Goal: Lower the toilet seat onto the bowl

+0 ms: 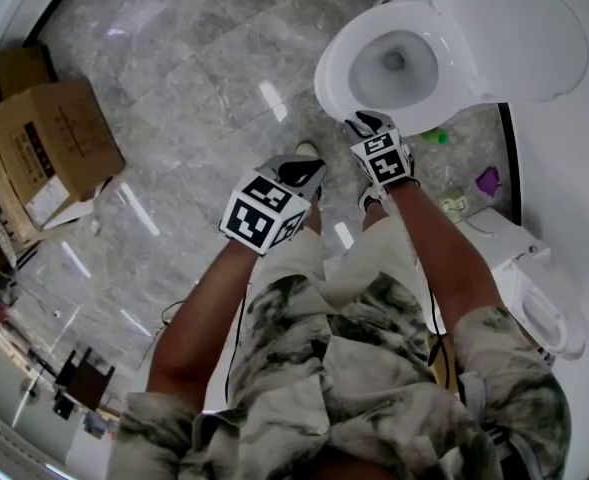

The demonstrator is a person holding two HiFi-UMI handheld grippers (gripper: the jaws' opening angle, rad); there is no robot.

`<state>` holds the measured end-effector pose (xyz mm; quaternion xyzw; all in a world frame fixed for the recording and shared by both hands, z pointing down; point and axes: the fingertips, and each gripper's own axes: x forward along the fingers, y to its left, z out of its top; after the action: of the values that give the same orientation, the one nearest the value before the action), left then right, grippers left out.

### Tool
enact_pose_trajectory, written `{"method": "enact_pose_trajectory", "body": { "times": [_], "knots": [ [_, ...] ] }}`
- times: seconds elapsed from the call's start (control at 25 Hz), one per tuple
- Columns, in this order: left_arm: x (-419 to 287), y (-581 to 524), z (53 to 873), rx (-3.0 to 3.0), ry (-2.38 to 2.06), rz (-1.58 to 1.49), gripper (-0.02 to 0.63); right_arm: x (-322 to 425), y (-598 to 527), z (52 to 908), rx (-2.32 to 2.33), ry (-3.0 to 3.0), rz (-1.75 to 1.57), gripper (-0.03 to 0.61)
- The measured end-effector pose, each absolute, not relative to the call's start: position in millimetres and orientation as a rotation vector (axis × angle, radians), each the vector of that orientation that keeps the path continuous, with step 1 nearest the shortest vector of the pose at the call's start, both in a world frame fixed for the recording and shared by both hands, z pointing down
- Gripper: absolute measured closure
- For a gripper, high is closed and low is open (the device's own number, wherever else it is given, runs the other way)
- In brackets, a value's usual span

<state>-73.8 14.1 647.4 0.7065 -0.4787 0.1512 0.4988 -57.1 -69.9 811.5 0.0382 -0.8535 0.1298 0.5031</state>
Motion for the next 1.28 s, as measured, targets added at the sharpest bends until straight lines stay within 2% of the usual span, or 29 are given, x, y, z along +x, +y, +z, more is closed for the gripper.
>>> {"method": "enact_pose_trajectory", "body": {
  "times": [1.28],
  "knots": [
    [-115,26,704,1.667,-1.148,0.36,0.591,-67,-59,911,0.131,-1.924,0.419,0.465]
  ]
}}
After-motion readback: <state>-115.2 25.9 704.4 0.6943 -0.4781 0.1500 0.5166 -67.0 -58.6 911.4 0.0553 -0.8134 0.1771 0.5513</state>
